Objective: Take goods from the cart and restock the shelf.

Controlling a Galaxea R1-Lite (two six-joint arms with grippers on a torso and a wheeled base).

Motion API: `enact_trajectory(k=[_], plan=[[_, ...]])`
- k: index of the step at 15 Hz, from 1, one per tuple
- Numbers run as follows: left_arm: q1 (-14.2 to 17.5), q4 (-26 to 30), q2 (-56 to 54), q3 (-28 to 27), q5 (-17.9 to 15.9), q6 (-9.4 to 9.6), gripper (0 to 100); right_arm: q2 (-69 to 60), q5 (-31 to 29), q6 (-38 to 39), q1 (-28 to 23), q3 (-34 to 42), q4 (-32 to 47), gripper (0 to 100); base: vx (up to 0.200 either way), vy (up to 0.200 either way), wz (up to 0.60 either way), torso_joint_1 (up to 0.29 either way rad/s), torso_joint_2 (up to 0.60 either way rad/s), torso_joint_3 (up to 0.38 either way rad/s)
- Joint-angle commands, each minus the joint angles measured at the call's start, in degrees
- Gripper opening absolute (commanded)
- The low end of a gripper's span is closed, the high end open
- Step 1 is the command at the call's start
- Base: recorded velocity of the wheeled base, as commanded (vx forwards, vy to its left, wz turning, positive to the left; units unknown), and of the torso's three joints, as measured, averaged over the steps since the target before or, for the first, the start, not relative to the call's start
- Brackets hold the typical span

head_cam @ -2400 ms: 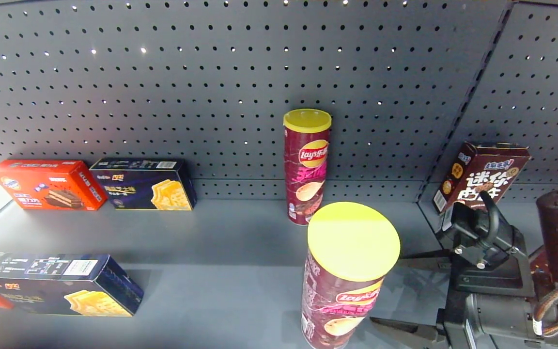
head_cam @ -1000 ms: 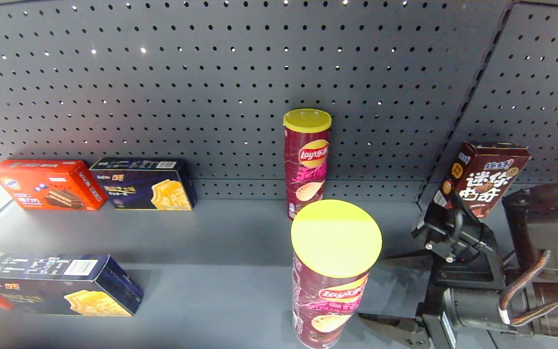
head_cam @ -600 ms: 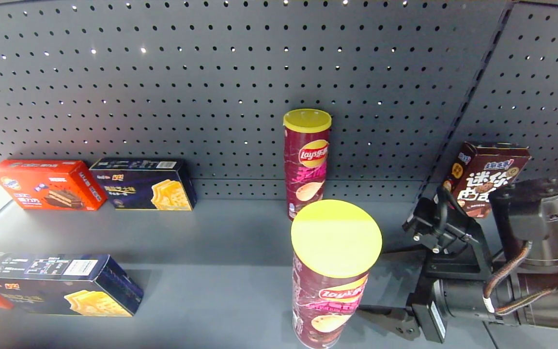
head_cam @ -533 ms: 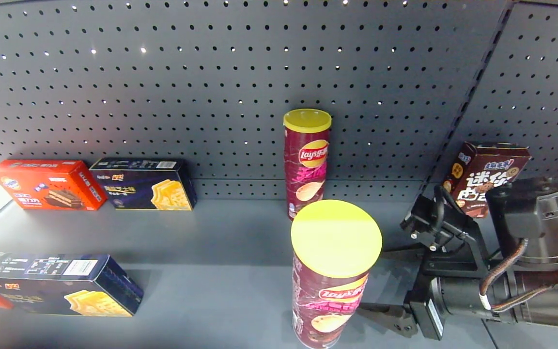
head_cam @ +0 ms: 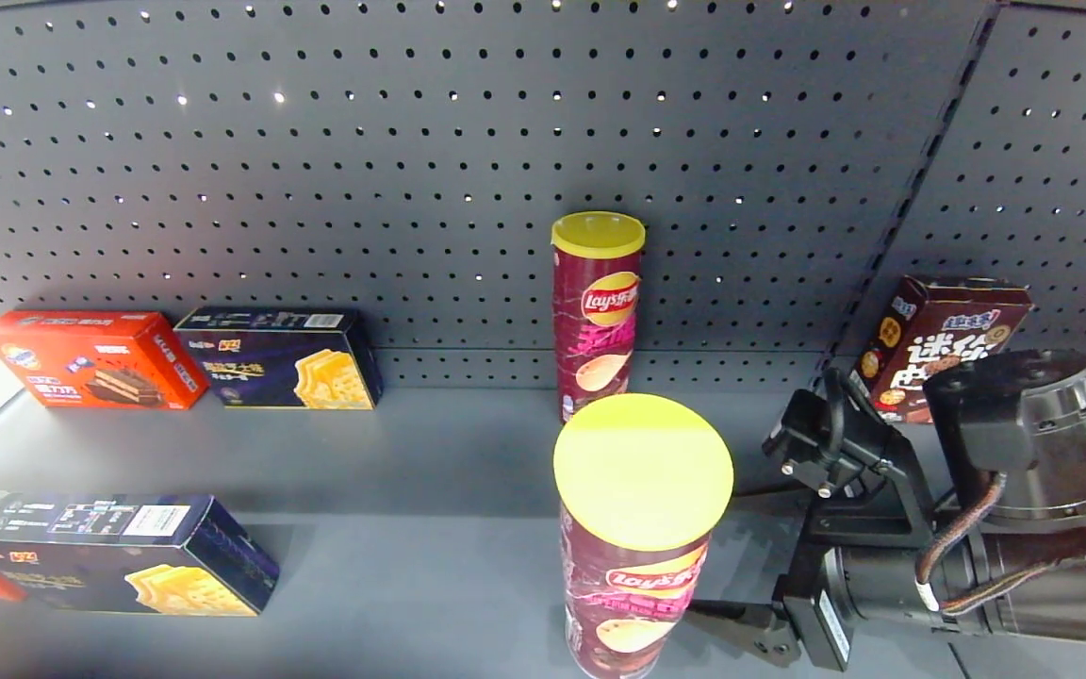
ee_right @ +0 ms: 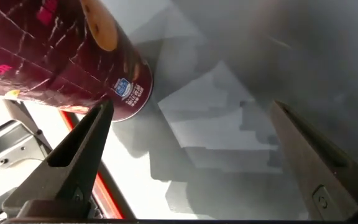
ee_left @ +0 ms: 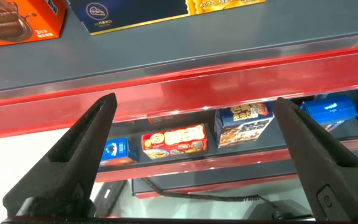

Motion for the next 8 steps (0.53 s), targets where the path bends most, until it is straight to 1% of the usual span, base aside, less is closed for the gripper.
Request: enact_trajectory(k=[1,8], plan=[[0.01,-0.01,0.08,0.03,0.01,-0.04,100,0.09,0.06,-0.04,0.65,0.09,-0.01,100,0.0,0.0,0.0,0.0,0.0,0.0],[0.09,-0.01,0.08,0.03,0.01,-0.13,100,-0.35,0.06,-0.04,1.8,1.23,-0.01,100,0.0,0.0,0.0,0.0,0.0,0.0]])
